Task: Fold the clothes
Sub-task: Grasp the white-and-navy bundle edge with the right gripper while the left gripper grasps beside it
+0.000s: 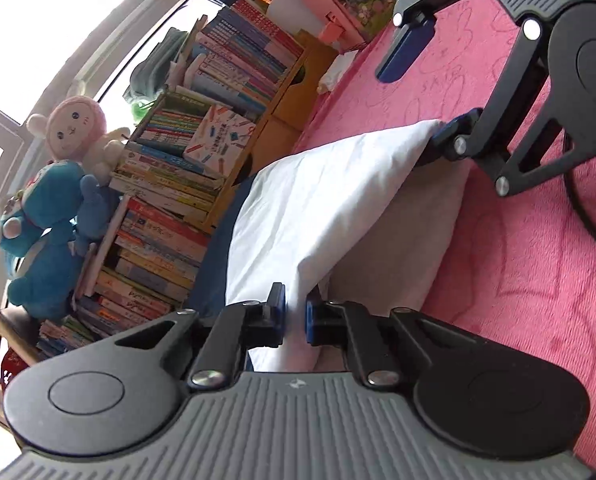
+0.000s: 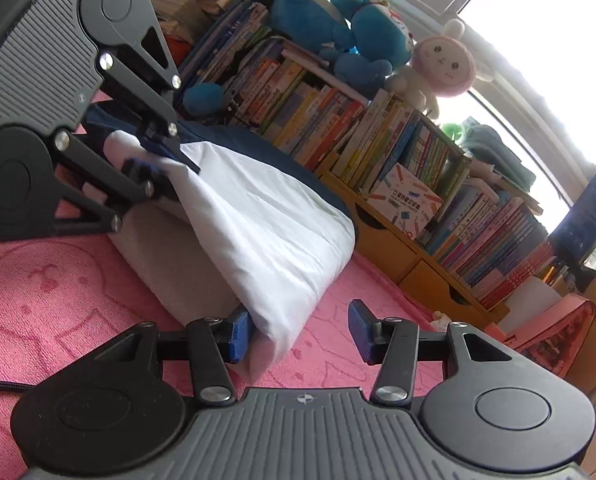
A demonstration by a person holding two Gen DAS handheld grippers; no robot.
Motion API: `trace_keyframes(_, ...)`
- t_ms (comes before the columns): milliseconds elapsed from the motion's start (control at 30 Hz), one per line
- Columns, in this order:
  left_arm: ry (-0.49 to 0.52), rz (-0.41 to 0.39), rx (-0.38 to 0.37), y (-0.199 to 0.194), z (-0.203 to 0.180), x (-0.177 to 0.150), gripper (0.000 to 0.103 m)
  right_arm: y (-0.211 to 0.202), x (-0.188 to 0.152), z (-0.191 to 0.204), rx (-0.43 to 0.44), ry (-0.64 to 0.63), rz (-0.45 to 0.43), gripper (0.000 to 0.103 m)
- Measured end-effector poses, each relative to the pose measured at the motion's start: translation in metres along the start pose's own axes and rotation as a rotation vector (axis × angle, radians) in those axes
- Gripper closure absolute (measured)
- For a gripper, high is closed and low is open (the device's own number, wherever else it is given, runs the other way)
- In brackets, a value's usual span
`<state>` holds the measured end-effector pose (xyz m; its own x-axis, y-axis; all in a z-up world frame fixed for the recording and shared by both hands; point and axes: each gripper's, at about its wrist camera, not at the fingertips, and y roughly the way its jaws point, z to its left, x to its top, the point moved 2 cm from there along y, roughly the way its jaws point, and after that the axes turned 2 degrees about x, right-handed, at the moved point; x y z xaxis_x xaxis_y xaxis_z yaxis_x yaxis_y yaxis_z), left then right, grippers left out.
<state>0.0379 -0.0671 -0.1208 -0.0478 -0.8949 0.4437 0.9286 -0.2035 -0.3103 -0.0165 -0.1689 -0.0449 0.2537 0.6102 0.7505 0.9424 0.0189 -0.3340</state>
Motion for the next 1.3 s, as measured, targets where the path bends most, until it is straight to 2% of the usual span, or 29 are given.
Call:
trace_keyframes(67, -0.009, 0.009, 0.008, -0.006, 0.003, -0.007, 0.093, 0.000, 0.000, 0.001, 0.001, -0.004, -0.002, 0.052)
trace_keyframes(133, 0.003, 0.008, 0.020, -0.008, 0.000, -0.009, 0.088, 0.001, 0.002, 0.006, 0.000, -0.029, -0.003, 0.052)
trace_keyframes(200, 0.038, 0.010, 0.034, -0.006, -0.005, -0.011, 0.077, 0.004, 0.006, 0.015, 0.010, -0.063, -0.012, 0.052)
trace_keyframes(267, 0.070, 0.023, 0.045, -0.001, -0.009, -0.013, 0.070, 0.008, 0.010, 0.020, 0.013, -0.077, -0.013, 0.052)
trace_keyframes(333, 0.074, 0.060, 0.036, 0.004, -0.008, -0.019, 0.071, 0.011, 0.012, 0.018, 0.008, -0.059, -0.005, 0.059)
trace_keyframes(400, 0.039, 0.119, 0.004, 0.008, -0.003, -0.029, 0.091, 0.011, 0.010, 0.009, 0.000, -0.009, 0.006, 0.076)
trace_keyframes(467, -0.006, 0.146, -0.028, 0.006, 0.002, -0.038, 0.094, 0.007, 0.007, -0.005, -0.010, 0.064, 0.005, 0.077)
trace_keyframes(567, -0.038, 0.163, -0.031, 0.003, 0.003, -0.043, 0.096, 0.003, 0.004, -0.013, 0.001, 0.111, 0.007, 0.077)
trace_keyframes(733, -0.108, 0.176, -0.002, -0.004, 0.014, -0.048, 0.096, 0.000, 0.005, -0.002, -0.014, 0.052, -0.010, 0.077)
trace_keyframes(900, -0.103, 0.189, 0.039, -0.018, 0.020, -0.051, 0.092, 0.000, 0.006, -0.002, -0.007, 0.048, -0.014, 0.077)
trace_keyframes(967, -0.078, 0.150, 0.028, -0.028, 0.016, -0.044, 0.090, -0.001, 0.006, -0.002, -0.004, 0.052, -0.014, 0.077)
trace_keyframes(1000, -0.065, 0.125, 0.019, -0.033, 0.014, -0.040, 0.085, -0.001, 0.006, -0.002, -0.003, 0.054, -0.014, 0.077)
trace_keyframes(1033, -0.047, 0.099, 0.010, -0.037, 0.011, -0.035, 0.080, -0.001, 0.006, -0.002, -0.002, 0.056, -0.014, 0.077)
trace_keyframes(1100, 0.007, 0.031, -0.006, -0.041, 0.000, -0.021, 0.064, -0.001, 0.006, -0.002, 0.004, 0.055, -0.015, 0.077)
trace_keyframes(1200, 0.096, -0.056, -0.028, -0.036, -0.020, -0.001, 0.058, -0.002, 0.006, 0.000, 0.010, 0.046, -0.020, 0.080)
trace_keyframes(1300, 0.171, -0.107, -0.046, -0.023, -0.038, 0.014, 0.055, -0.003, 0.007, 0.001, 0.017, 0.038, -0.030, 0.085)
